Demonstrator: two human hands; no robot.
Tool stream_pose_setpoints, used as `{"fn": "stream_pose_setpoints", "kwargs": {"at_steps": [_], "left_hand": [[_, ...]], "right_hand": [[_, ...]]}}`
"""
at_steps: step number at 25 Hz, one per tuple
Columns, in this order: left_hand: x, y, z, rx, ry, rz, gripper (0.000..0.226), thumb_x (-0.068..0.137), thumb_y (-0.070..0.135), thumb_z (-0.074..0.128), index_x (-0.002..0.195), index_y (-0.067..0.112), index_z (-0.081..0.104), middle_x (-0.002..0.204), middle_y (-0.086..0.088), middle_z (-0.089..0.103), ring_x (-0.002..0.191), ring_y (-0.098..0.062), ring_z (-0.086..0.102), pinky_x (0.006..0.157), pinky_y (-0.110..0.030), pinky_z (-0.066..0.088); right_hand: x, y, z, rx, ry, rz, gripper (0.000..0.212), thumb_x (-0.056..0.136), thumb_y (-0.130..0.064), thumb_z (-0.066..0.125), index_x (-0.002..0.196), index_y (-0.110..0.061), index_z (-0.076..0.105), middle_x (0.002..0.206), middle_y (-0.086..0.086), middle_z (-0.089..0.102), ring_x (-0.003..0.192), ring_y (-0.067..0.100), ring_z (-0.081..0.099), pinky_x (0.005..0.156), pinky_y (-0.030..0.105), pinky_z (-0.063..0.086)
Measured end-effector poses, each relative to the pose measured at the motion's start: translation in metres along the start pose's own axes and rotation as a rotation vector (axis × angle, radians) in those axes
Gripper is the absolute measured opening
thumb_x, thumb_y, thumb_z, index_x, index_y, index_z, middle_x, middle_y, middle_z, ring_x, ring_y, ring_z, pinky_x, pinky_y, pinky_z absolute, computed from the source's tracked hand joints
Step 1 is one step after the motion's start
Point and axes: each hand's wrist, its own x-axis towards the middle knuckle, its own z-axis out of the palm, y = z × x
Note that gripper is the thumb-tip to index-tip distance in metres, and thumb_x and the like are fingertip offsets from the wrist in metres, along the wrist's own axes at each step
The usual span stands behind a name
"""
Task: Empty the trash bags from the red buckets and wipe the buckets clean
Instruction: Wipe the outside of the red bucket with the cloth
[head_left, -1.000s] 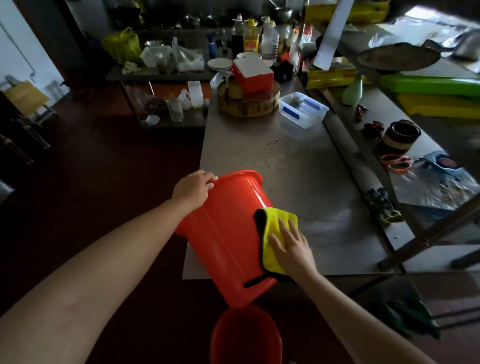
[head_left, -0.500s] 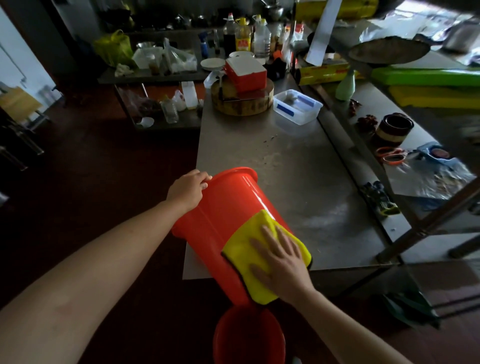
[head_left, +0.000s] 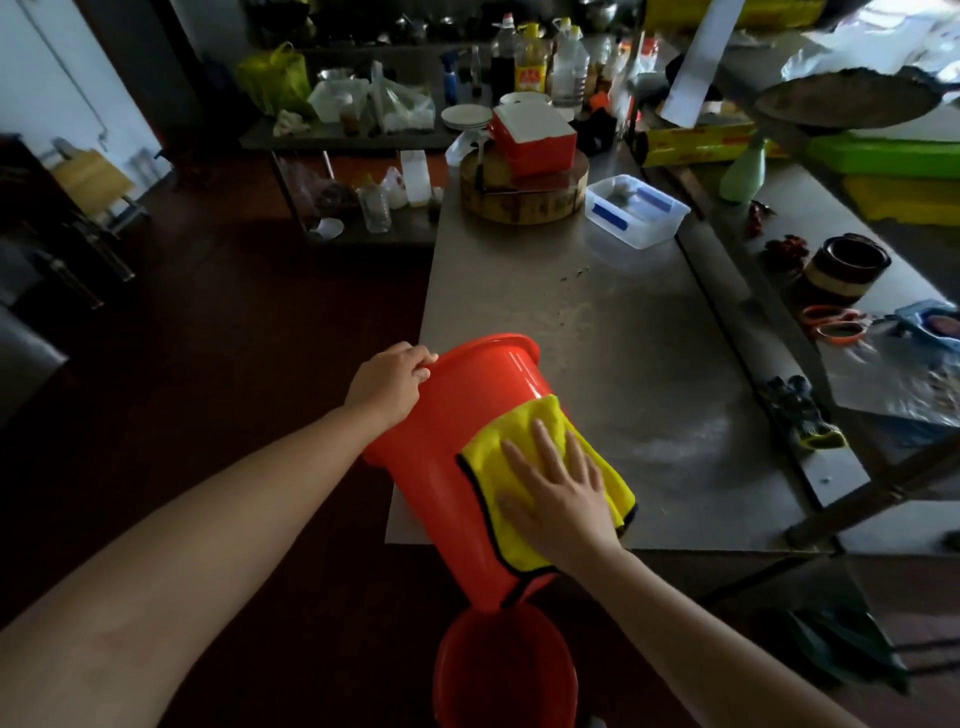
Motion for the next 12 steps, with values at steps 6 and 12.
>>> {"fn": "stream_pose_setpoints", "kwargs": {"at_steps": [6,12], "left_hand": [[-0.024,-0.025,-0.008,-0.081,-0.02,-0.071,0.023,0.098,0.02,0.059,0.12,0.021,0.066,0.121,0.002,0.062,0.113,-0.023,0.061,0.092,-0.036,0.049],[-0.035,-0.039,-0.011,-0.13,-0.022,-0.08,0.019,0.098,0.019,0.059,0.116,0.018,0.066,0.118,0.0,0.063,0.11,-0.023,0.062,0.091,-0.04,0.051]], "right_hand": [[0.043,-0.082,0.012,-0.217,-0.056,-0.283,0.067,0.095,-0.066,0.037,0.157,-0.047,0.021,0.17,-0.005,-0.001,0.154,0.04,-0.012,0.119,0.067,0.013],[0.099,-0.087,-0.015,-0.142,-0.123,-0.154,0.071,0.094,-0.076,0.025,0.156,-0.054,-0.002,0.168,-0.01,-0.018,0.153,0.034,-0.02,0.123,0.06,0.003]]}}
